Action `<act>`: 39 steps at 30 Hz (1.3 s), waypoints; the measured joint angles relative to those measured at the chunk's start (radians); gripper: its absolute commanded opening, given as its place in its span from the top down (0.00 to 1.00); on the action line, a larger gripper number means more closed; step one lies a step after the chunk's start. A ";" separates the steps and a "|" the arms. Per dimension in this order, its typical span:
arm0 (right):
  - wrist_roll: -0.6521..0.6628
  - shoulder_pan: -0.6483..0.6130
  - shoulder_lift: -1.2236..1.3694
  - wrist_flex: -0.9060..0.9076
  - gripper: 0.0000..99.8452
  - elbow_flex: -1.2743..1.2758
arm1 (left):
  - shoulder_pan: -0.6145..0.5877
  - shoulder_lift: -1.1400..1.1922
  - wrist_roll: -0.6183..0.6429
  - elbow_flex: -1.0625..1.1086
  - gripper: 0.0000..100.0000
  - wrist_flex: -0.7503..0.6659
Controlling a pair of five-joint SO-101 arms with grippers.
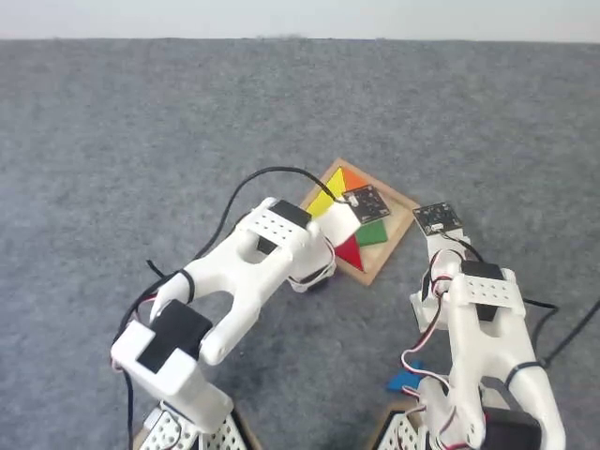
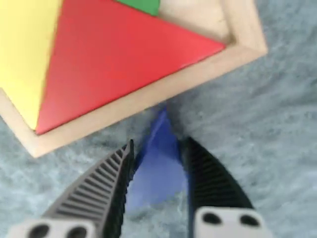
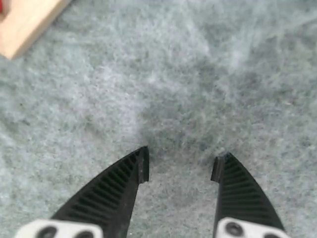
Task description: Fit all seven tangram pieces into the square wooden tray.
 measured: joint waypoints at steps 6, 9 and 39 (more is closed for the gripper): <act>0.000 0.000 0.000 0.000 0.77 0.000 | -0.003 0.000 -0.006 0.002 0.99 0.005; 0.000 0.000 0.000 0.000 0.77 0.000 | -0.003 0.000 -0.006 0.002 0.98 0.005; 0.000 0.000 0.000 0.000 0.77 0.000 | -0.256 -0.040 -0.196 0.089 0.90 0.069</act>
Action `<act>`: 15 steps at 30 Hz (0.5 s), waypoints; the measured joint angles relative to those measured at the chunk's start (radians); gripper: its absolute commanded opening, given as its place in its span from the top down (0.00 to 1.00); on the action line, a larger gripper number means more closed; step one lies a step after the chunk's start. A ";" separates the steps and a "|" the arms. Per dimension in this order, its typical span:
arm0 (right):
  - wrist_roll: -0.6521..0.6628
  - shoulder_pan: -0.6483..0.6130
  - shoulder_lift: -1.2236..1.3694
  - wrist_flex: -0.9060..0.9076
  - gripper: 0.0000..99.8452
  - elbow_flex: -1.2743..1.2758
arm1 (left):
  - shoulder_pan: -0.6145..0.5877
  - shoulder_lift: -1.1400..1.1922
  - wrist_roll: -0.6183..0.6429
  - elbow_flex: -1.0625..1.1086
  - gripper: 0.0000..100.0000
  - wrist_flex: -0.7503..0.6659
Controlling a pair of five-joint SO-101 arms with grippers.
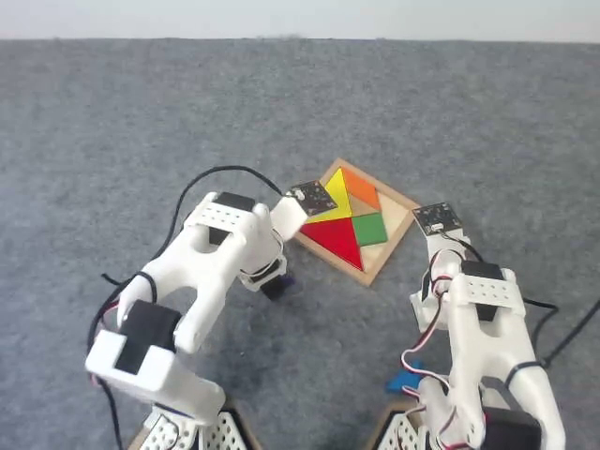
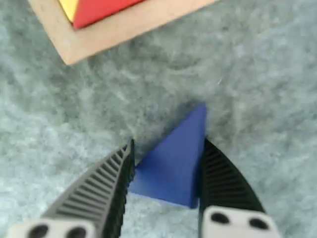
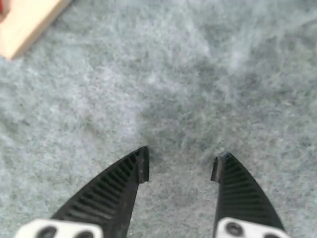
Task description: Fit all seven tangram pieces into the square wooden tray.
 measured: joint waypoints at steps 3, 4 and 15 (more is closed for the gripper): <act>0.000 0.000 0.000 0.000 0.77 0.000 | 0.002 0.002 -0.015 -0.002 0.99 0.018; 0.000 0.000 0.000 0.000 0.77 0.000 | 0.003 0.002 -0.015 0.002 0.99 0.023; 0.000 0.000 0.000 0.000 0.77 0.000 | -0.014 0.029 -0.018 -0.241 0.99 0.235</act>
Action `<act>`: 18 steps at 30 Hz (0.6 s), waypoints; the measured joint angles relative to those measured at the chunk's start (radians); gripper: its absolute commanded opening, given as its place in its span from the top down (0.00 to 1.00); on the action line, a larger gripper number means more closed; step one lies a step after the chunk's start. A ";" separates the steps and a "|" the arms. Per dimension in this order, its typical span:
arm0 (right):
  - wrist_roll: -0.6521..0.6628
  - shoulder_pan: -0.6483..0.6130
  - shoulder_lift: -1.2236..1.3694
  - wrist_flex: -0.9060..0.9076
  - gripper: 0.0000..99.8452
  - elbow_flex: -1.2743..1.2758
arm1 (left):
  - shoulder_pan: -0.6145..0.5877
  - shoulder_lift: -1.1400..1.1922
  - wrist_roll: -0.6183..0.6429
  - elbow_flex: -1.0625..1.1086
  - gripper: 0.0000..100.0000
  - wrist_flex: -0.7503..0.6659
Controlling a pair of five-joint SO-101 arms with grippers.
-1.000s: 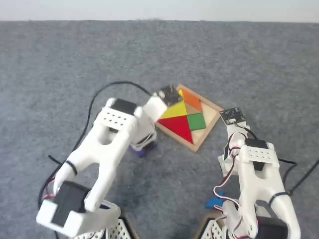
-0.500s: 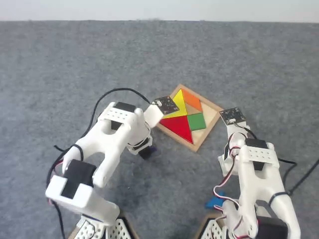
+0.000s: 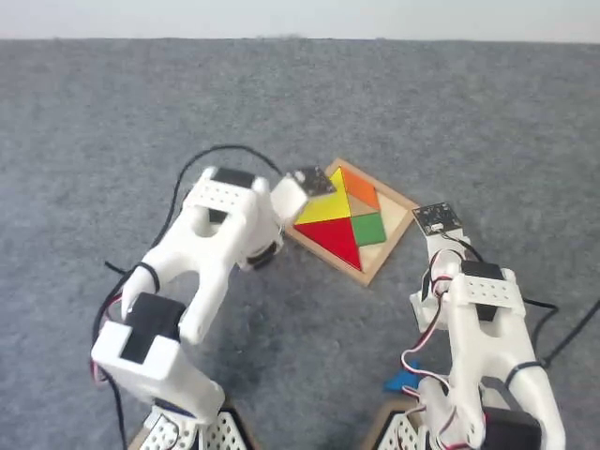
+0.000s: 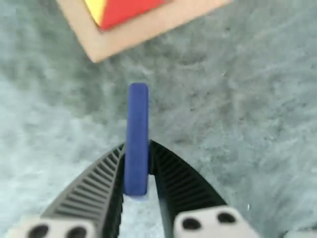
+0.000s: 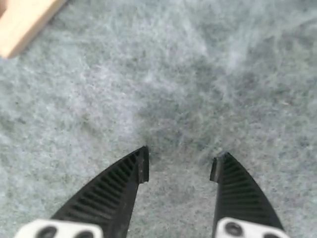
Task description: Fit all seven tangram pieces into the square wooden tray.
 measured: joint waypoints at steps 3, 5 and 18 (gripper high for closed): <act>0.000 0.000 0.000 0.000 0.77 0.000 | 0.002 0.000 0.031 -0.137 0.99 0.086; 0.000 0.000 0.000 0.000 0.77 0.000 | 0.026 0.000 0.089 -0.229 0.99 0.129; -0.002 -0.014 0.000 0.000 0.77 0.000 | 0.265 0.127 0.875 -0.362 0.99 -0.204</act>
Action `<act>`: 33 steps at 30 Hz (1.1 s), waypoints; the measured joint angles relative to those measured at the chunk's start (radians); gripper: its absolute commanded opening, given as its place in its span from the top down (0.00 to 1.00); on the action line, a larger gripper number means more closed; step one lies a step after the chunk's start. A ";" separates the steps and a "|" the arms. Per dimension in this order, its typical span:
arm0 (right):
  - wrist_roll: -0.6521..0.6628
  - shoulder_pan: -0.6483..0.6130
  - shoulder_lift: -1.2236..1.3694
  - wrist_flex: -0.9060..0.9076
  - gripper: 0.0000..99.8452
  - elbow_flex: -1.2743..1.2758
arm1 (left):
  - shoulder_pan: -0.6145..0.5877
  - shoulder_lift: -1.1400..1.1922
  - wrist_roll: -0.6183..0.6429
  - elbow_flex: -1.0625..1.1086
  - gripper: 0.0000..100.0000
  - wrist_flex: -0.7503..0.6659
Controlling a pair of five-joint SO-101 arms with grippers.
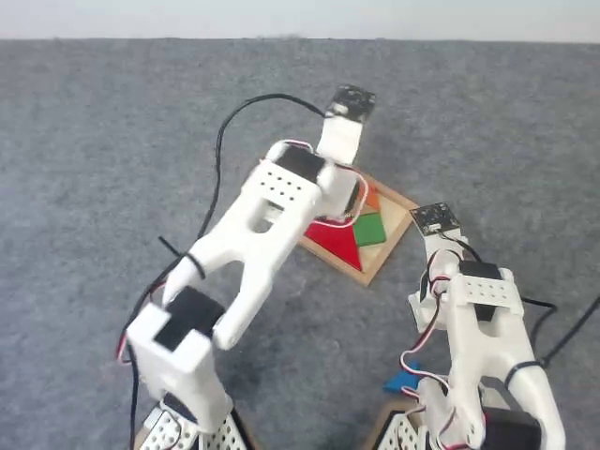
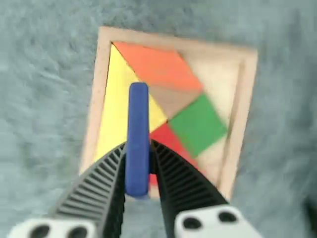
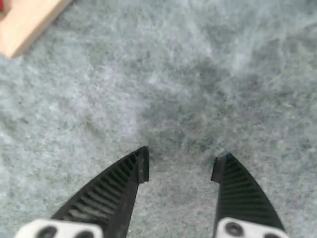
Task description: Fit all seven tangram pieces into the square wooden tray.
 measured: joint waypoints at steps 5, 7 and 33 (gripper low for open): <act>0.000 0.000 0.000 0.000 0.77 0.000 | 0.035 0.104 0.281 -0.051 0.99 -0.054; 0.000 0.000 0.000 0.000 0.77 0.000 | 0.043 0.150 0.358 -0.095 0.99 -0.055; 0.000 -0.005 0.000 0.000 0.77 0.000 | 0.130 0.402 0.626 -0.367 0.87 -0.054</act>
